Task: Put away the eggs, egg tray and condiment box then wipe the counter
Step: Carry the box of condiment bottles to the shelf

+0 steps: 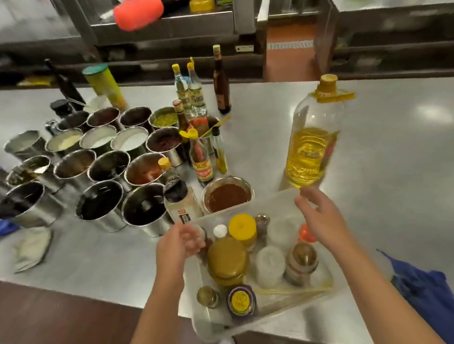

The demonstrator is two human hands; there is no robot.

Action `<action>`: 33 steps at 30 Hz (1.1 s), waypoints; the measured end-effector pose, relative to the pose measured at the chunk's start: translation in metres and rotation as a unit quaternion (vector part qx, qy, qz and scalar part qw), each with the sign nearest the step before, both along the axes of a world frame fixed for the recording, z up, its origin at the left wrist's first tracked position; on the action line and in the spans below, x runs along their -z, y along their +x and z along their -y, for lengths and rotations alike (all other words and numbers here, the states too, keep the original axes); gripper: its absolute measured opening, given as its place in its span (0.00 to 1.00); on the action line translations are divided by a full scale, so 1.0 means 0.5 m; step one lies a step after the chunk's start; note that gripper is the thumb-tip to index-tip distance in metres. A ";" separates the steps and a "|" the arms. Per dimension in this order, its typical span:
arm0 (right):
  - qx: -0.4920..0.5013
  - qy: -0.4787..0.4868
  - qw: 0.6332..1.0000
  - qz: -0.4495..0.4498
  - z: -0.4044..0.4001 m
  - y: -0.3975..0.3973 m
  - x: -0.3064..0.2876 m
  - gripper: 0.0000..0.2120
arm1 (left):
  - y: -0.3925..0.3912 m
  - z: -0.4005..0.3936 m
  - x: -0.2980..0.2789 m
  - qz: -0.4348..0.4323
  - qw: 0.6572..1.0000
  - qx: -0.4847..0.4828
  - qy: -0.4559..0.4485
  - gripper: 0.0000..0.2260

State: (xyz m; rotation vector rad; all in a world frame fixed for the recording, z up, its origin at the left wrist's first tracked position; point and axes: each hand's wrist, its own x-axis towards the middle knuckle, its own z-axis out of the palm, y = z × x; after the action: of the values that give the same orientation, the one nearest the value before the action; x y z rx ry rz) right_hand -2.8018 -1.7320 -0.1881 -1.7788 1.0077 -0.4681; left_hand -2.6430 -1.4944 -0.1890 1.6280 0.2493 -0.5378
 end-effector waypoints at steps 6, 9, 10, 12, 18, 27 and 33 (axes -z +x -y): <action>-0.025 -0.052 0.994 -0.088 0.062 -0.054 0.060 0.22 | -0.016 -0.050 0.036 0.101 0.990 -0.047 0.088 0.10; -0.042 -0.053 0.989 -0.131 0.072 -0.078 0.086 0.25 | -0.028 -0.062 0.070 0.116 0.980 -0.042 0.154 0.07; -0.047 -0.045 0.989 -0.135 0.070 -0.084 0.095 0.26 | -0.034 -0.064 0.084 0.114 0.979 -0.038 0.164 0.06; -0.054 -0.029 0.989 -0.132 0.065 -0.092 0.108 0.26 | -0.048 -0.066 0.108 0.101 0.980 -0.029 0.168 0.06; -0.030 0.010 0.993 -0.113 0.094 -0.096 0.120 0.23 | -0.048 -0.068 0.138 0.073 0.980 -0.015 0.187 0.11; -0.044 0.097 0.988 -0.114 0.135 -0.100 0.143 0.33 | -0.024 -0.073 0.171 0.060 0.968 0.046 0.240 0.19; -0.024 0.071 0.990 -0.118 0.136 -0.097 0.172 0.20 | -0.032 -0.076 0.195 0.088 0.961 0.038 0.258 0.23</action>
State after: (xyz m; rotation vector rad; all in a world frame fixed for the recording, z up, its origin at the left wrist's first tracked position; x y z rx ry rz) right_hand -2.8503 -1.8002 -0.2744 -1.7525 1.1299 -0.1517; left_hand -2.6588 -1.4565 -0.2868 2.1883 0.2053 -0.3988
